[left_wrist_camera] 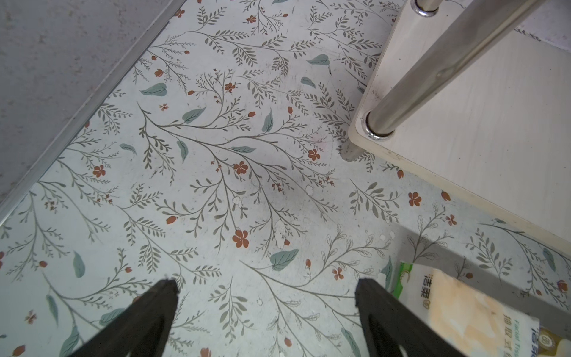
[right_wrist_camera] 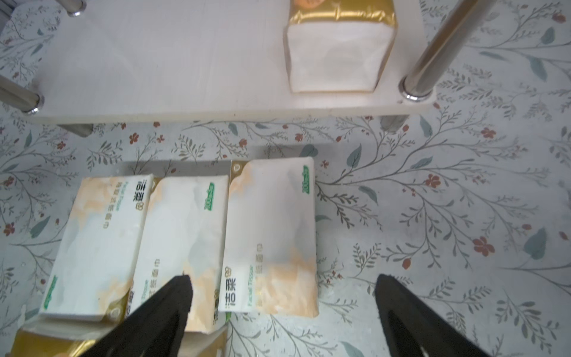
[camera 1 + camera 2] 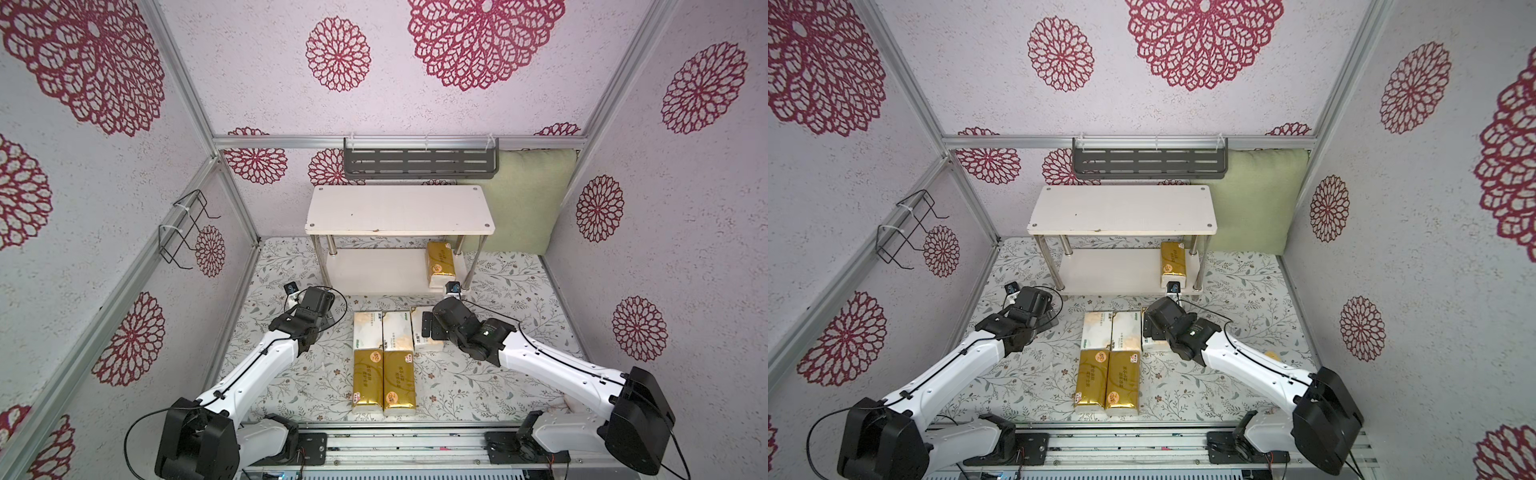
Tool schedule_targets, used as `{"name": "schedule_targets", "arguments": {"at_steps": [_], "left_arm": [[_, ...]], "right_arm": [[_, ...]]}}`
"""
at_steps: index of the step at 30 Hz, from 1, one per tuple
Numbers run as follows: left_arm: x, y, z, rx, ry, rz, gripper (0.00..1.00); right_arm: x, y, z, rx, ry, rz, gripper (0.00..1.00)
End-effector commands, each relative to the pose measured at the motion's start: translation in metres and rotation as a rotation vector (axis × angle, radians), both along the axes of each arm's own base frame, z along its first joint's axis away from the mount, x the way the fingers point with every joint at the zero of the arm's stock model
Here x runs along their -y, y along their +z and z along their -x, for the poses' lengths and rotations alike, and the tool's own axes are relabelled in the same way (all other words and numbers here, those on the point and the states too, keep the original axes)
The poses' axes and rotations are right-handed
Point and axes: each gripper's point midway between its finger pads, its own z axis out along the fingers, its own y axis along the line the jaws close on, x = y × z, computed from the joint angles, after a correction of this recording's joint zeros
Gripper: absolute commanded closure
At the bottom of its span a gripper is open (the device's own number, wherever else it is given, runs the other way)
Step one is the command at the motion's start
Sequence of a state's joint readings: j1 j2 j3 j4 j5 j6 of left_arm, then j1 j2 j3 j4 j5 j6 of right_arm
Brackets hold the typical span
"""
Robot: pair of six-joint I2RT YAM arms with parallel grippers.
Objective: Place the tissue boxes on the shelf by color
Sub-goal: Adjust the box of tissues at the center of the board.
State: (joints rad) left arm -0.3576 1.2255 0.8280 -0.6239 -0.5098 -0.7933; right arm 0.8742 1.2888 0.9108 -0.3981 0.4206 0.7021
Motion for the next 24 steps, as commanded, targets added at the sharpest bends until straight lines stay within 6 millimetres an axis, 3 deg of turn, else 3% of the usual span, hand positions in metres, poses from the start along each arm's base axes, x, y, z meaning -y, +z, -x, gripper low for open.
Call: {"name": "schedule_targets", "arguments": {"at_steps": [1, 13, 24], "left_arm": [[0.005, 0.009, -0.009, 0.033, -0.014, -0.002, 0.03], [0.005, 0.011, -0.007, 0.035, -0.003, 0.007, 0.03], [0.005, 0.009, -0.004, 0.039, 0.001, 0.013, 0.03]], "right_arm": [[0.0, 0.006, 0.016, -0.009, -0.035, -0.045, 0.01], [-0.02, -0.017, 0.073, -0.133, 0.041, -0.087, 0.01], [-0.049, -0.029, 0.092, -0.187, 0.111, -0.107, 0.01]]}}
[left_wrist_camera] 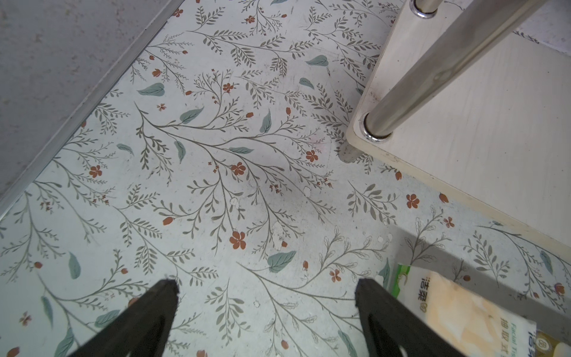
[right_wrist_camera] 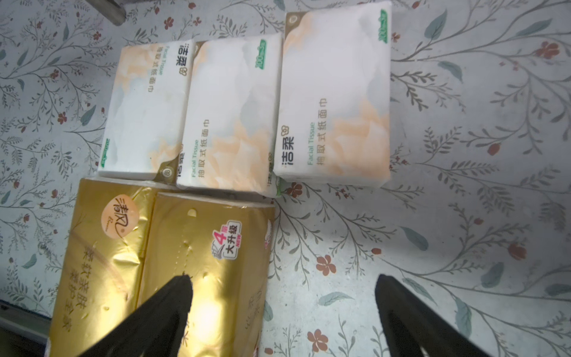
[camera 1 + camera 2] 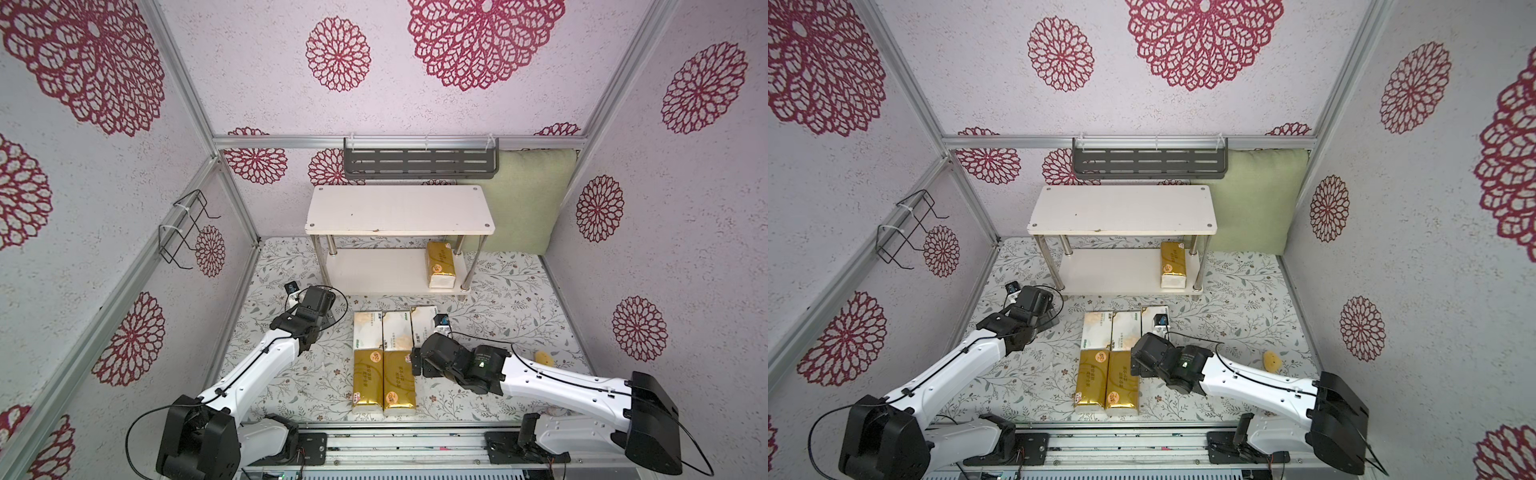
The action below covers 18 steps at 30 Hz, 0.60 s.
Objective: Place the tissue boxes on the shelf by color
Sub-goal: Adjust the box of tissues at the center of the board.
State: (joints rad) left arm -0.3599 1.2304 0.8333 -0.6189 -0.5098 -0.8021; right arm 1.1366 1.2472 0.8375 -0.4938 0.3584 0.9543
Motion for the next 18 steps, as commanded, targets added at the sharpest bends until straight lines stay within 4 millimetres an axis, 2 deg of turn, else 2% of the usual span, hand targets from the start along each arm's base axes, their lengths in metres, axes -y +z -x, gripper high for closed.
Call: {"name": "schedule_targets", "arguments": {"at_steps": [1, 9, 18], "left_arm": [[0.003, 0.008, -0.002, 0.032, -0.004, 0.003, 0.03], [0.001, 0.011, 0.0, 0.04, -0.01, -0.012, 0.02], [0.001, 0.01, 0.001, 0.044, -0.018, -0.005, 0.03]], "right_arm": [[-0.015, 0.001, 0.005, -0.02, 0.007, -0.035, 0.01], [-0.043, -0.01, 0.015, -0.049, 0.054, -0.049, 0.01], [-0.062, -0.016, 0.019, -0.068, 0.091, -0.048, 0.01]]}}
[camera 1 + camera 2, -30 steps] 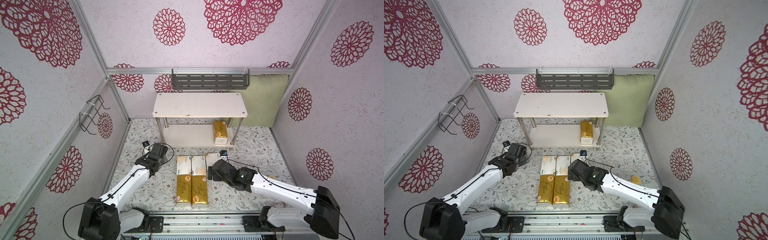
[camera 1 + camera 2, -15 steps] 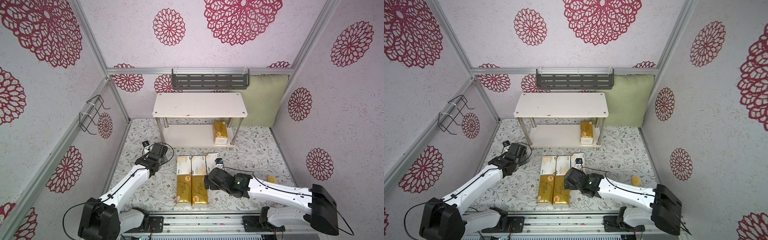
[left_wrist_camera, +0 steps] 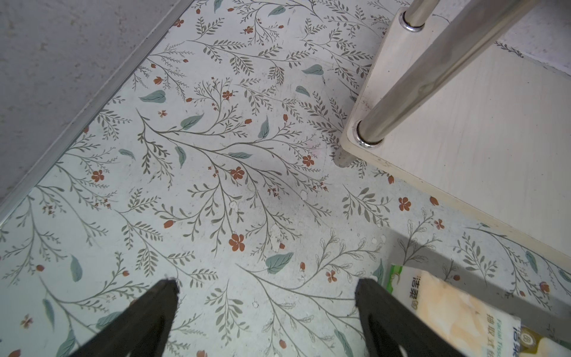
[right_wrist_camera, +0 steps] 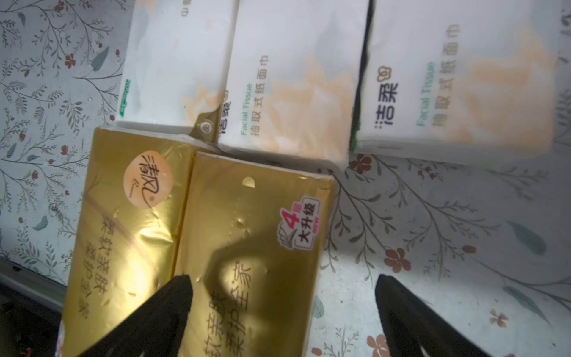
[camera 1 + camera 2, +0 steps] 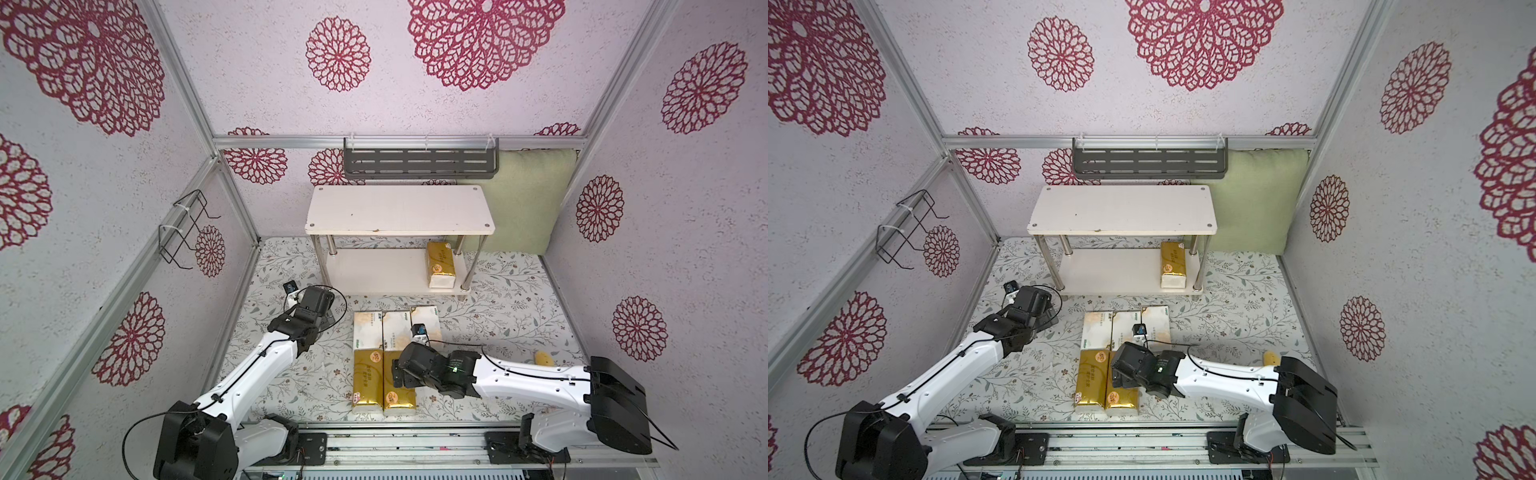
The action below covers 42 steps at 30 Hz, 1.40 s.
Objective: Place the tissue boxes on the shelf by color
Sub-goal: Adjust the box of tissues at the center of the board.
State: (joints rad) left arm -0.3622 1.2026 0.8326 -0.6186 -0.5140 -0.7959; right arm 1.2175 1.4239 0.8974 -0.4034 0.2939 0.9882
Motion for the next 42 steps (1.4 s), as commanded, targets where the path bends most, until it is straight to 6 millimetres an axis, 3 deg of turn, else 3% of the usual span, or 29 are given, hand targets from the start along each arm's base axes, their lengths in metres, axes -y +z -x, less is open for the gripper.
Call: {"name": "schedule_targets", "arguments": {"at_steps": [1, 22, 32, 42], "left_arm": [[0.001, 0.003, 0.001, 0.02, -0.014, -0.008, 0.03], [0.003, 0.005, 0.001, 0.028, -0.025, -0.004, 0.03], [0.003, 0.003, 0.002, 0.023, -0.026, 0.0, 0.03], [0.005, 0.002, 0.0, 0.021, -0.03, 0.005, 0.03]], "right_arm": [[-0.013, 0.007, 0.0, -0.003, 0.005, -0.036, 0.01], [-0.026, -0.01, 0.008, -0.05, 0.032, -0.041, 0.01], [-0.02, -0.023, 0.01, -0.066, 0.02, -0.02, 0.01], [-0.004, -0.027, 0.006, -0.057, -0.01, -0.014, 0.09]]}}
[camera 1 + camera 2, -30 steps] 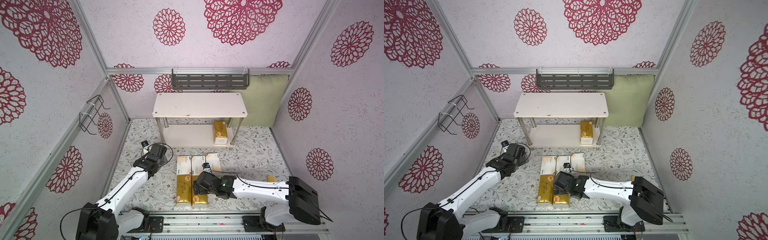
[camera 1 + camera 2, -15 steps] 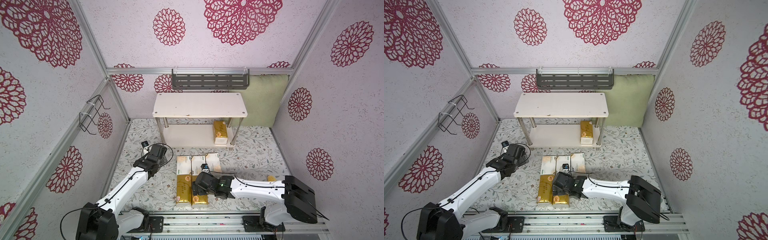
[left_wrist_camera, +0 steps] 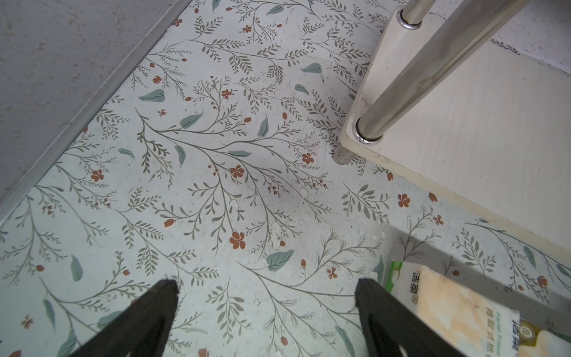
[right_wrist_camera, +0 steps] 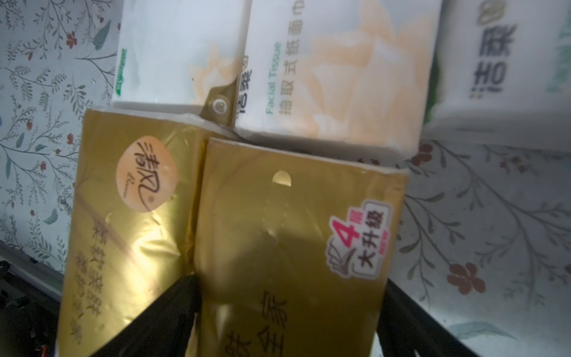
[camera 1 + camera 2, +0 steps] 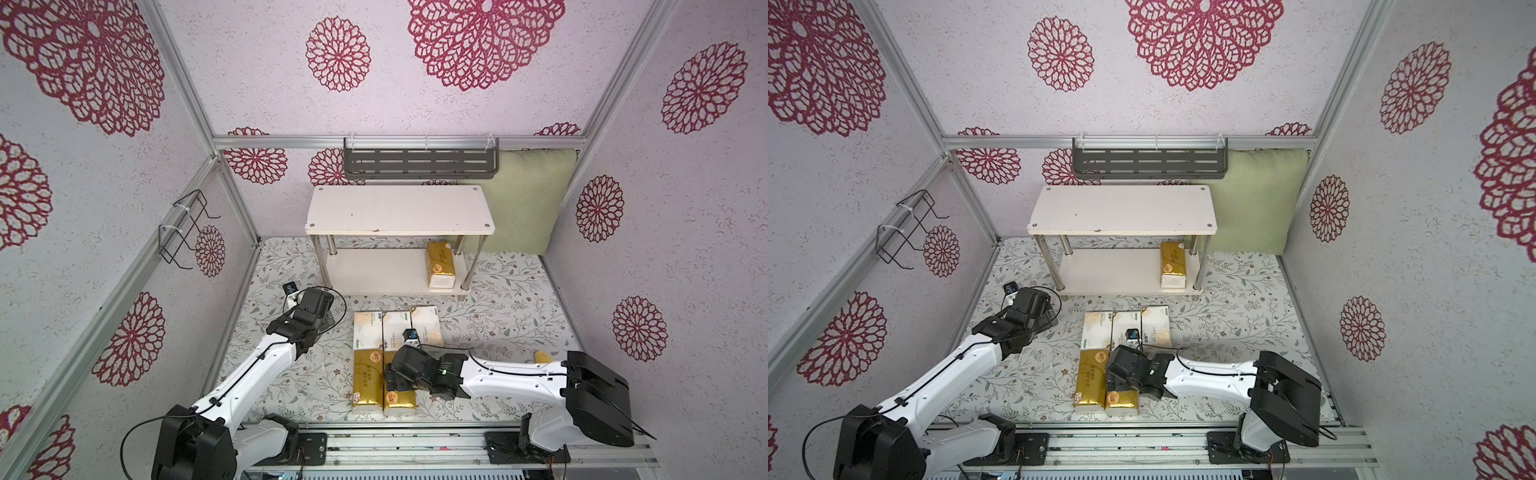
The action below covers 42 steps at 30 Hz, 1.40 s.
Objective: Place the tissue boxes on the shelf by color
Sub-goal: Adjust the box of tissues at the center of the board.
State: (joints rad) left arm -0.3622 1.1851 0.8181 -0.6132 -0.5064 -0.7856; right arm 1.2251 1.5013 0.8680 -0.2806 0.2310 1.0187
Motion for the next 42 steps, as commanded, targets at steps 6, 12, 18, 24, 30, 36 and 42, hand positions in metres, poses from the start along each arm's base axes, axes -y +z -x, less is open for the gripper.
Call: {"name": "schedule_targets", "arguments": {"at_steps": [6, 12, 18, 24, 30, 36, 42], "left_arm": [[0.006, 0.001, -0.004, 0.016, -0.017, 0.01, 0.03], [0.008, -0.001, -0.004, 0.012, -0.018, 0.017, 0.03], [0.009, 0.0, -0.006, 0.012, -0.02, 0.016, 0.03], [0.01, -0.001, -0.007, 0.009, -0.022, 0.016, 0.03], [0.011, 0.0, -0.006, 0.008, -0.023, 0.011, 0.03], [0.01, 0.001, -0.005, 0.01, -0.022, 0.01, 0.03], [0.012, 0.004, -0.007, 0.015, -0.025, 0.01, 0.03]], "right_arm": [[0.027, -0.003, -0.006, 0.008, -0.029, 0.046, 0.12], [0.038, -0.002, -0.016, 0.022, -0.05, 0.051, 0.13], [0.044, -0.005, -0.023, 0.028, -0.033, 0.071, 0.13], [0.045, -0.007, -0.03, 0.03, -0.014, 0.08, 0.13], [0.042, -0.005, -0.026, 0.007, 0.017, 0.065, 0.07], [0.044, 0.008, -0.019, 0.014, -0.003, 0.04, 0.01], [0.04, 0.014, -0.014, 0.016, -0.007, 0.04, 0.01]]}}
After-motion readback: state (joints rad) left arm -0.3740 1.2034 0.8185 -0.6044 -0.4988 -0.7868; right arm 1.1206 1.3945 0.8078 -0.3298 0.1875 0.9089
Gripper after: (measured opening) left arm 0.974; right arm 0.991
